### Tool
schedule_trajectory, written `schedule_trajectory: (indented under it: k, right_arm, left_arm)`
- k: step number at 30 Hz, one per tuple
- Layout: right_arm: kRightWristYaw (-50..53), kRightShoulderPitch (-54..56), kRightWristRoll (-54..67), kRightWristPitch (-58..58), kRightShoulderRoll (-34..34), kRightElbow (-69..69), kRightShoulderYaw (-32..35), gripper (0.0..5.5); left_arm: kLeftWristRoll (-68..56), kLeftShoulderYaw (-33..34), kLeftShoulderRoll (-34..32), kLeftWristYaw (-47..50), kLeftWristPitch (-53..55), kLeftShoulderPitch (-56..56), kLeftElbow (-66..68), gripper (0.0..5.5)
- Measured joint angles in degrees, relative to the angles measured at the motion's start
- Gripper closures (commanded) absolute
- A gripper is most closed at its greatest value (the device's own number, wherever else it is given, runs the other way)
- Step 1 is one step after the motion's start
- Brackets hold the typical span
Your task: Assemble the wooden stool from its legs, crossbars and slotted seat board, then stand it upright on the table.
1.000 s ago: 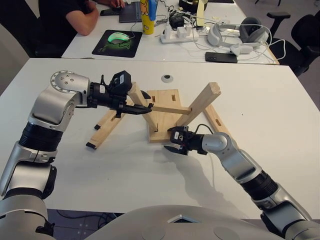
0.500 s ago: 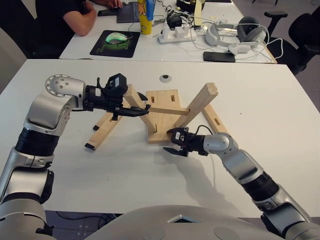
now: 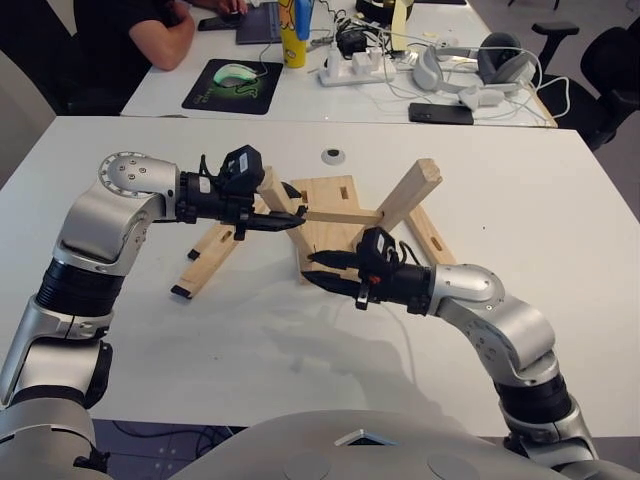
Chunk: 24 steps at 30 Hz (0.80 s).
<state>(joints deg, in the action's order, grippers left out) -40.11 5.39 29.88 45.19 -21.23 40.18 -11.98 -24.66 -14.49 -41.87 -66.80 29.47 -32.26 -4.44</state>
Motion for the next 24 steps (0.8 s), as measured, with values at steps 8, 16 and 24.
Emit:
schedule_trajectory:
  k: [8, 16, 24]
  right_arm:
    - [16.00, 2.00, -13.68, -4.32, 1.87, 2.44, -3.22, 5.49]
    - [21.50, 4.38, -24.81, -9.49, 4.18, -1.56, -11.47, 5.50]
    - [23.71, 6.68, -31.84, -10.23, 4.10, -2.77, -11.85, 5.50]
  left_arm:
    - [-0.03, 0.04, -0.23, -0.12, 0.50, 0.14, -0.68, 3.44]
    - [-0.03, -0.08, -0.29, -0.17, 0.77, -0.14, -0.87, 3.44]
    - [-0.04, -0.06, -0.23, -0.24, 1.23, -0.32, -1.03, 3.44]
